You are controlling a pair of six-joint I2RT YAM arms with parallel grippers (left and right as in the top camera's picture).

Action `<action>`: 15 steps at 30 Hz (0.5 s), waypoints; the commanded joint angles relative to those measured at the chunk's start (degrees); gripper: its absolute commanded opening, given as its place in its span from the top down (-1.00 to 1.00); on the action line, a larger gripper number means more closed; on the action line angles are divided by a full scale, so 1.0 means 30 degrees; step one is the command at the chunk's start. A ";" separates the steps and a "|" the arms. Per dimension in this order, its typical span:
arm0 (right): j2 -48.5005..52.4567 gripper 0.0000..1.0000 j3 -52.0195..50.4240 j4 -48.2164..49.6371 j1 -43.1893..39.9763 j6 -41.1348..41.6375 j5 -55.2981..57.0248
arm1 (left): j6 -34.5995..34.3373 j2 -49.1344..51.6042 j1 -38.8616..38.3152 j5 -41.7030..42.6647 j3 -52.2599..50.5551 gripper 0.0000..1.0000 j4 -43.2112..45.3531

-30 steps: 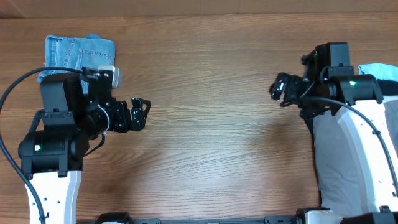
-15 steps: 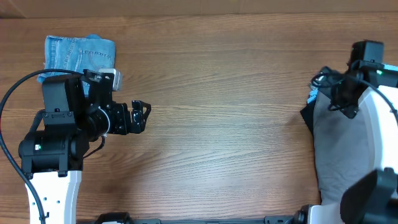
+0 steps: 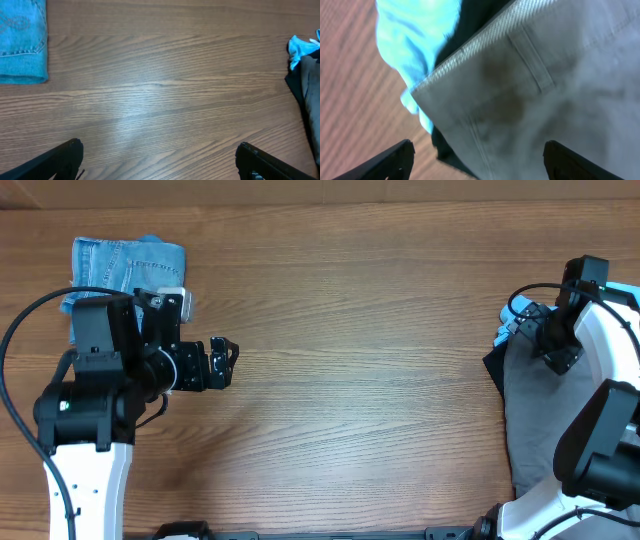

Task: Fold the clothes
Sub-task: 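Reach the right gripper into the clothes pile and grasp the grey shorts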

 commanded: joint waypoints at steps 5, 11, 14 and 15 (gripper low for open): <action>0.1173 -0.68 0.0408 0.2069 0.0765 -0.1341 0.0087 | 0.0160 0.1224 -0.0073 -0.0248 0.0357 -1.00 0.0000; 0.2222 -0.54 0.0408 0.1763 0.1457 -0.1319 0.2688 | 0.0168 0.1625 -0.0073 -0.0168 0.0357 -1.00 -0.0124; 0.2514 -0.41 0.0408 0.1457 0.1501 -0.0933 0.4320 | 0.0168 0.1632 -0.0073 0.0044 0.0357 -1.00 -0.0357; 0.2514 -0.35 0.0408 0.1348 0.1501 -0.0685 0.4809 | 0.0168 0.1632 -0.0073 0.0066 0.0357 -1.00 -0.0459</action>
